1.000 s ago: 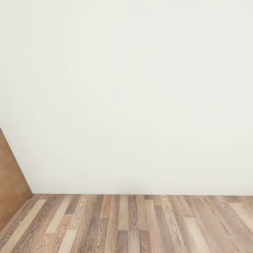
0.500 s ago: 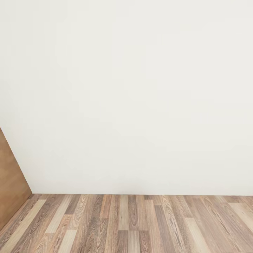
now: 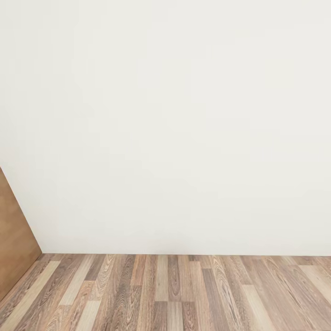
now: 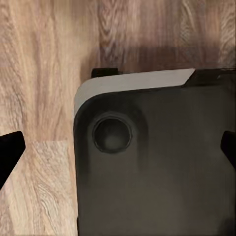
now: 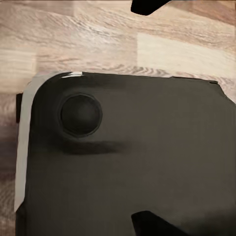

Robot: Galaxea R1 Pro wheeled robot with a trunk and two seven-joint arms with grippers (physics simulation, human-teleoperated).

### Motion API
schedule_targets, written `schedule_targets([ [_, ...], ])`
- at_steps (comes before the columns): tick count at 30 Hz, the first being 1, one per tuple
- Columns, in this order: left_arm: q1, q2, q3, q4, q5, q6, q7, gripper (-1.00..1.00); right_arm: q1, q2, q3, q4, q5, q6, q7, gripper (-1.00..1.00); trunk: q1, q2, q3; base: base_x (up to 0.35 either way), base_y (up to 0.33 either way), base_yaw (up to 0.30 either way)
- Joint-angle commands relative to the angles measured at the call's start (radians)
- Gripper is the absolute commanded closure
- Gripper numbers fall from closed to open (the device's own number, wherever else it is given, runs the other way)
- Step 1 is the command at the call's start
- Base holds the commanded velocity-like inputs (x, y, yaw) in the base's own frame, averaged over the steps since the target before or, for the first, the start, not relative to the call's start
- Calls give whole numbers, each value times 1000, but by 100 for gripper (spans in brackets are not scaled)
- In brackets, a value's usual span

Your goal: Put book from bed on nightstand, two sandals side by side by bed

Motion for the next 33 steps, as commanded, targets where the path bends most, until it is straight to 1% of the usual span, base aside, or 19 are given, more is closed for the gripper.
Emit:
schedule_targets([
  [1,0,-5,0,-413,-3,-2,0,-100,0,0,-1,-262,1,1,-1,-100,0,0,-1,0,0,0],
  [2,-1,-7,0,-458,-2,-2,0,-100,-1,0,-1,-293,1,1,-1,-100,0,0,-1,0,0,0],
  [3,-2,-11,0,-535,0,-2,0,-100,-2,0,-2,-351,1,1,-1,-100,0,0,-1,0,0,0],
  [4,-2,-13,0,-560,0,-2,0,-100,-2,0,-2,-374,1,1,-1,-100,0,0,-1,0,0,0],
  [7,-3,-17,0,-584,2,-2,0,-100,-2,0,-3,-406,1,0,-1,-100,0,0,-1,0,0,0],
  [8,-3,-18,0,-589,7,-2,0,-100,-2,0,-4,-410,1,-7,0,-100,0,0,-1,0,0,0],
  [10,-3,-18,1,-591,20,-3,-1,-100,-2,1,-4,-409,0,-44,1,-100,0,0,-1,0,0,0],
  [11,-3,-17,1,-592,28,-3,-1,-100,-2,1,-5,-409,1,-84,2,-100,0,0,-1,0,0,0],
  [12,-3,-17,1,-593,31,-3,-1,-100,-2,1,-5,-409,1,-106,3,-100,0,0,-1,0,0,0],
  [13,-4,-17,2,-592,36,-2,1,-100,-2,0,-5,-408,0,-169,6,-100,0,0,-1,0,0,0],
  [15,-4,-16,2,-587,39,-2,1,-100,-2,-1,-6,-409,-1,-206,9,-100,0,0,-1,0,0,0],
  [18,-4,-14,3,-568,41,-3,1,-100,-2,-3,-7,-408,-7,-233,10,-100,0,0,-1,0,0,0],
  [21,-4,-14,3,-544,41,-5,2,-100,-2,-3,-14,-408,-41,-245,10,-100,0,0,-1,0,0,0],
  [22,-4,-13,3,-538,41,-8,1,-100,-2,-3,-21,-408,-77,-248,9,-100,0,0,-1,0,0,0],
  [23,-4,-13,3,-536,42,-11,1,-100,-2,-3,-24,-408,-97,-249,9,-100,0,0,-1,0,0,0],
  [24,-4,-13,3,-532,43,-19,1,-100,-2,-3,-29,-408,-128,-251,8,-100,0,0,-1,0,0,0],
  [27,-4,-14,3,-515,44,-42,1,-100,-2,-3,-35,-408,-167,-254,7,-100,0,0,-1,0,0,0],
  [33,-4,-15,2,-507,44,-53,0,-100,-2,-2,-36,-407,-179,-256,7,-100,0,0,-1,0,0,-11],
])
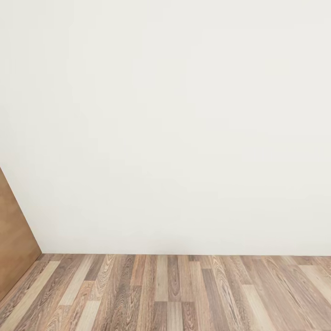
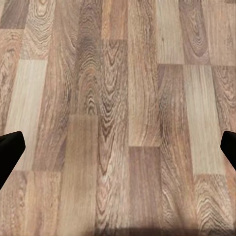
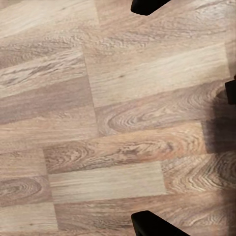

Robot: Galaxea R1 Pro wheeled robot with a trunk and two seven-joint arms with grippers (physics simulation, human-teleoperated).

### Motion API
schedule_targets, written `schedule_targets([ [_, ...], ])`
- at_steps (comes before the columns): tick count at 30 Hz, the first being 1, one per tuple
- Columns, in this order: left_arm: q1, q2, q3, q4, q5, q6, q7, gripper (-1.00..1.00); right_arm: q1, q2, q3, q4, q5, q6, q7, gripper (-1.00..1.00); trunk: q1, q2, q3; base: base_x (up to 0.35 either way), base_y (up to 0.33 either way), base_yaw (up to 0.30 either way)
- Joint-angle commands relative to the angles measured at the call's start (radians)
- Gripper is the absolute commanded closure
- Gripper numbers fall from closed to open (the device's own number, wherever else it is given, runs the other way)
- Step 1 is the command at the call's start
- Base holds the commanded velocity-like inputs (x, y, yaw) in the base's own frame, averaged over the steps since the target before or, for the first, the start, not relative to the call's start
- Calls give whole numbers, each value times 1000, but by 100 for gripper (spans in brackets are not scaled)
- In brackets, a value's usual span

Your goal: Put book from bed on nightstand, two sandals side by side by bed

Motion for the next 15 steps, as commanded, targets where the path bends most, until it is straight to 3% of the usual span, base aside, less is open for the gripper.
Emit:
schedule_targets([
  [1,0,0,0,0,1,-2,0,-100,0,0,2,0,-9,-4,0,-100,0,0,-1,0,0,-126],
  [15,0,-5,-3,22,4,-3,0,-100,0,0,0,1,-11,-4,-6,-100,0,0,-1,0,0,-256],
])
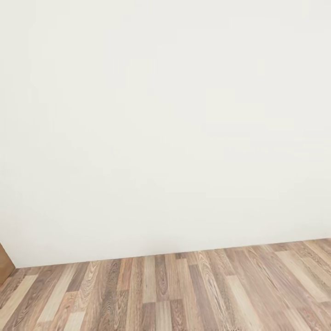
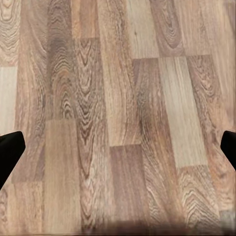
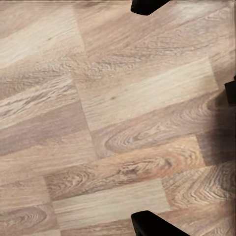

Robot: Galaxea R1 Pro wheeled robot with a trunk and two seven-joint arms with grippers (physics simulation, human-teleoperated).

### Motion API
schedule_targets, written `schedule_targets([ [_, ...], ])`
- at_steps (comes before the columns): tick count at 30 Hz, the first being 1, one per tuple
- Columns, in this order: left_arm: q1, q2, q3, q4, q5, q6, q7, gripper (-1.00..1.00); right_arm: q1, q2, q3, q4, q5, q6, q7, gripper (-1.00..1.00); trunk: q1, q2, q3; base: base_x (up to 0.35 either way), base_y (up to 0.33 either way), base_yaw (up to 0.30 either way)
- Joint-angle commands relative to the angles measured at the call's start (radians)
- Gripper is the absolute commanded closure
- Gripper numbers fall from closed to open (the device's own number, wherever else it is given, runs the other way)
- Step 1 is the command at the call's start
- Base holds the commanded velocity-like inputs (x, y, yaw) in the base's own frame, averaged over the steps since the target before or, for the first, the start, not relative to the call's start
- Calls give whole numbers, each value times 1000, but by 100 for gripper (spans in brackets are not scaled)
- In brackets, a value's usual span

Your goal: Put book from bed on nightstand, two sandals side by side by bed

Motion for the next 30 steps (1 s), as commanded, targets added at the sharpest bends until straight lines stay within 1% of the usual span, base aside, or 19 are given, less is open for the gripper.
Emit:
schedule_targets([
  [1,0,0,0,4,2,-2,0,-100,-1,0,2,1,-9,-3,0,-100,0,0,-1,0,0,-283],
  [6,0,-2,-1,21,1,-2,-3,-100,-1,0,2,1,-9,-3,-1,-100,0,0,-1,0,0,-283],
  [30,0,-2,-1,23,2,-2,-3,-100,-1,1,4,1,-9,-3,-1,-100,0,0,-1,0,0,-284],
])
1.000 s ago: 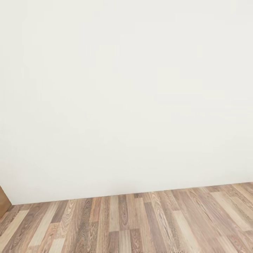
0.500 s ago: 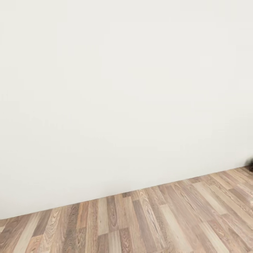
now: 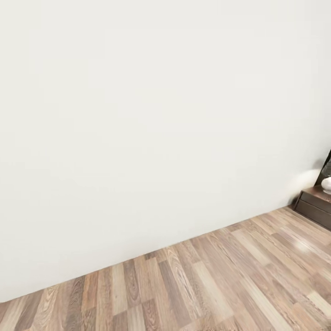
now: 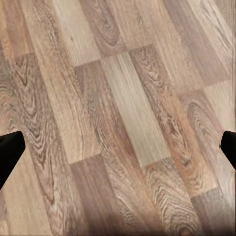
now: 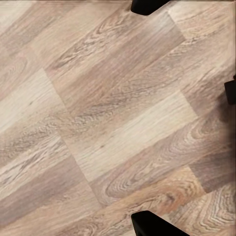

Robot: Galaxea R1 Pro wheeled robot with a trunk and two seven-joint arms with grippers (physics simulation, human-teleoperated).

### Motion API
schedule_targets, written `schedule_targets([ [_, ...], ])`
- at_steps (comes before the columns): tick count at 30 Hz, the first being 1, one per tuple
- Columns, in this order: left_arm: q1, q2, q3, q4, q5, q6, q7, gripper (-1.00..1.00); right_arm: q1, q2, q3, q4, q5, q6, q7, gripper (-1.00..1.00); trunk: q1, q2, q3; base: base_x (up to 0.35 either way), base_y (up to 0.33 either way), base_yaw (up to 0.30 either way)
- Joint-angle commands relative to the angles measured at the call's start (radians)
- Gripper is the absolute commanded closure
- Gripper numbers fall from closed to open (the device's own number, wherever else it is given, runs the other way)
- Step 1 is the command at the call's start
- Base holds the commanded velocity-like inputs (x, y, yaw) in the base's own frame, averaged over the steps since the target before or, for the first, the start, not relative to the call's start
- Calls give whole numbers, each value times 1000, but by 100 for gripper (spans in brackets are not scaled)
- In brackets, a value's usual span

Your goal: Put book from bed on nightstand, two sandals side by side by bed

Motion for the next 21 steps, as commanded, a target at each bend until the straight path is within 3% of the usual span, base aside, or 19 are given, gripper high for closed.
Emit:
schedule_targets([
  [1,0,0,0,-1,2,-1,0,-100,-1,0,2,1,-9,-3,-1,-100,0,0,-1,0,0,-284],
  [21,0,0,0,-1,2,-1,0,-100,-1,0,2,1,-9,-3,-1,-100,0,0,-1,0,0,-284],
])
